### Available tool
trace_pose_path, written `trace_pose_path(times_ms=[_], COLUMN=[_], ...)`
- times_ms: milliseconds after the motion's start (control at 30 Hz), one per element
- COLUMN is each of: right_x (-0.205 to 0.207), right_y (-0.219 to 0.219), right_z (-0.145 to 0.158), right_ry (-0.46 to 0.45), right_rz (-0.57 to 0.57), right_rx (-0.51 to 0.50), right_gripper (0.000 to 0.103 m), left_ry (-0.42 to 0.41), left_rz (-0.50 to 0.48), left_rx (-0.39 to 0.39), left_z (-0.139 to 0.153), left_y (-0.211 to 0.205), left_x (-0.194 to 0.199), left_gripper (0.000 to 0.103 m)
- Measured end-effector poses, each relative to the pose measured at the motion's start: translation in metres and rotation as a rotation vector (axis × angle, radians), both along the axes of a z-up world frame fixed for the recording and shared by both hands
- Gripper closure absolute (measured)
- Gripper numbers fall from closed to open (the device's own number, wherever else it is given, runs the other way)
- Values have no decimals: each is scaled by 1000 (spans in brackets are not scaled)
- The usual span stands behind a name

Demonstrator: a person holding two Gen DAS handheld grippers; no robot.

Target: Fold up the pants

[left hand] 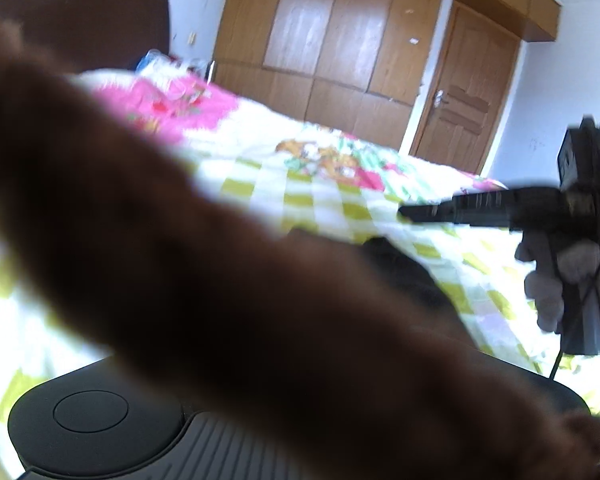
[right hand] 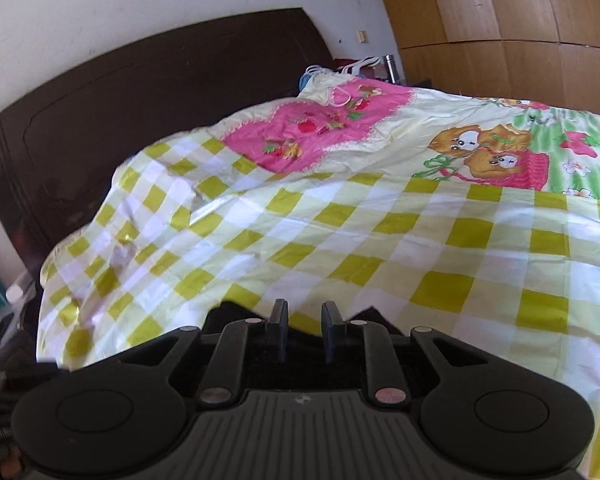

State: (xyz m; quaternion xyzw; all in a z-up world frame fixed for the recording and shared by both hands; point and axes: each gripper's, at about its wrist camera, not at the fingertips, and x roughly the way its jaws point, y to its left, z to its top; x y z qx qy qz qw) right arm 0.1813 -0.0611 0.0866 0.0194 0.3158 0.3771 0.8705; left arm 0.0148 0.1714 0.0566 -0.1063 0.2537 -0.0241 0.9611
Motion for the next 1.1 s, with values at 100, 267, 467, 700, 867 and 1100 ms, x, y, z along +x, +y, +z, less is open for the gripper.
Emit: trace_pose_path(times_ms=[100,267,467,700,867,1100], right_x=[1,2,33,31,-2,-31], right_y=[6,-1,27,6,-35,-58], right_z=[-18,-28,-59,-47,-37,-53], right_ry=[-19,36,71,24,54,189], right_rz=[-34,62,2,-125,-195,-244], right_rx=[-105,-82,-126,-131,-137,-39], right_gripper=[69,69,69,70,64,51], left_ry=[-33,13,114,107,106,139], left_rz=[-53,-134,-99,-103,-85,-50], left_rx=[36,-4,3,35,29,81], left_z=[6,-15,-43,-39,-28,-20], left_y=[-17,-31,-23,-28,-27,-35], left_x=[15,41,55,56,62,63], left_gripper=[88,88,88,88,87,86])
